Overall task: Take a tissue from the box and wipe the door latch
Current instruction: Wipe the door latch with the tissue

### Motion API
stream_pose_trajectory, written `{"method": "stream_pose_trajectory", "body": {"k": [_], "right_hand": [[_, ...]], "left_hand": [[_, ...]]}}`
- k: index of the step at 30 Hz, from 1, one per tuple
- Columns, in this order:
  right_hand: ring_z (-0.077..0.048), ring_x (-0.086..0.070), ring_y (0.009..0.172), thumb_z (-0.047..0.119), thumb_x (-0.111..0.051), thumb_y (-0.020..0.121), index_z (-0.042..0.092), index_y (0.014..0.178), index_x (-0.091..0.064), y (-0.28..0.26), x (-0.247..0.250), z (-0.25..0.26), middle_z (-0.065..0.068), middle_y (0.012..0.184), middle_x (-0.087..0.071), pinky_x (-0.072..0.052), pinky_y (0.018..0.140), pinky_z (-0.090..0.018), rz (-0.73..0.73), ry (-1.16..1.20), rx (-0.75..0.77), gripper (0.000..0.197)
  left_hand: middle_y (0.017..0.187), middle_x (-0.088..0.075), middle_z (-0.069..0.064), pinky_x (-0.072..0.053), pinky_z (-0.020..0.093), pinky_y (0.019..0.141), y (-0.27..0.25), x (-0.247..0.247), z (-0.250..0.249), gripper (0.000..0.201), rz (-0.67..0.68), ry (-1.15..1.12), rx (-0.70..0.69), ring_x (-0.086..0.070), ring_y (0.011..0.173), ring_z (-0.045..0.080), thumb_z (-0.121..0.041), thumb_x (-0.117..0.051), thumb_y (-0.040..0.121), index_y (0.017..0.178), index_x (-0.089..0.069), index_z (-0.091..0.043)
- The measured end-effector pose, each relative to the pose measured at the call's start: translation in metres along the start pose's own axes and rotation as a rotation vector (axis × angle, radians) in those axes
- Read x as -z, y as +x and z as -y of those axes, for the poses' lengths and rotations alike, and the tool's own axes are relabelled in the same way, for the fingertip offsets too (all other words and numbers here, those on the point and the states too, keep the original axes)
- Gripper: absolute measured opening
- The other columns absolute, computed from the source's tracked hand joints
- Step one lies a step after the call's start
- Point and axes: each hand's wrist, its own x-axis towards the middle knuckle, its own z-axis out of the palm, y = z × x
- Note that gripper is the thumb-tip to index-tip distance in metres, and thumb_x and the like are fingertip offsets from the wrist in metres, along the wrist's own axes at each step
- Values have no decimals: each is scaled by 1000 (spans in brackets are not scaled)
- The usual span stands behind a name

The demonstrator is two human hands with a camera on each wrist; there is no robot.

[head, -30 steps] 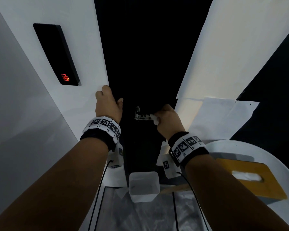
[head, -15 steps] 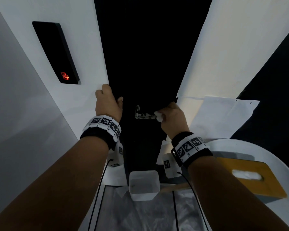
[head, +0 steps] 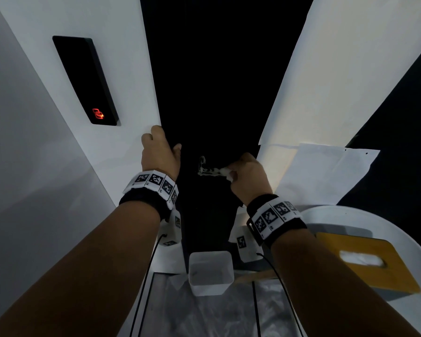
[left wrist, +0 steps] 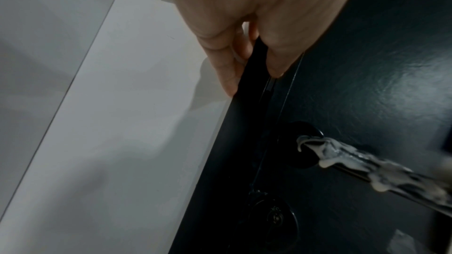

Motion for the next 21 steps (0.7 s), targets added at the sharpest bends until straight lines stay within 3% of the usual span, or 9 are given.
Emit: {"method": "stream_pose_trajectory", "body": {"k": [3, 9, 12, 16, 18, 21], "right_hand": [[-31, -55, 98, -1, -51, 79, 12, 100, -74, 4, 0, -9, -13, 106, -54, -52, 81, -36, -47, -15, -88, 33], [-32, -54, 98, -6, -53, 81, 9, 103, -73, 2, -11, 5, -14, 106, -53, -44, 73, -29, 20, -2, 9, 33], [-35, -57, 91, -7, -52, 79, 5, 92, -74, -5, -6, 6, -17, 104, -56, -51, 72, -35, 31, 10, 73, 29], [-37, -58, 86, -11, -52, 74, 7, 84, -74, -2, 1, -5, -18, 101, -55, -54, 73, -41, -137, 76, -2, 30], [-37, -58, 90, -8, -53, 78, 10, 90, -74, -1, -4, -5, -17, 106, -53, -54, 78, -39, -113, 62, -31, 31], [-36, -58, 89, -8, -55, 78, 9, 96, -74, -9, -15, 3, -17, 102, -53, -47, 72, -30, -76, 51, 38, 31]], "left_hand": [[112, -46, 21, -40, 33, 63, 0, -1, 1, 38, 2, -1, -1, -56, 86, 36, -19, -61, 87, 114, -40, -3], [111, -46, 20, -40, 33, 62, 0, 0, 1, 37, 0, -1, -7, -56, 84, 37, -19, -60, 87, 113, -40, -3], [111, -46, 20, -40, 32, 62, 0, 0, 0, 38, -1, 4, -8, -56, 84, 37, -19, -61, 87, 113, -40, -3], [111, -46, 21, -39, 32, 62, -1, 0, 0, 38, -4, 12, -7, -56, 84, 36, -19, -60, 87, 114, -40, -2], [112, -46, 20, -39, 32, 63, -1, 1, -1, 38, -5, 12, -3, -56, 85, 37, -19, -60, 87, 115, -40, -3], [112, -46, 21, -40, 33, 63, 0, 1, 0, 39, -3, 12, -7, -57, 86, 37, -20, -60, 87, 115, -40, -3]]}}
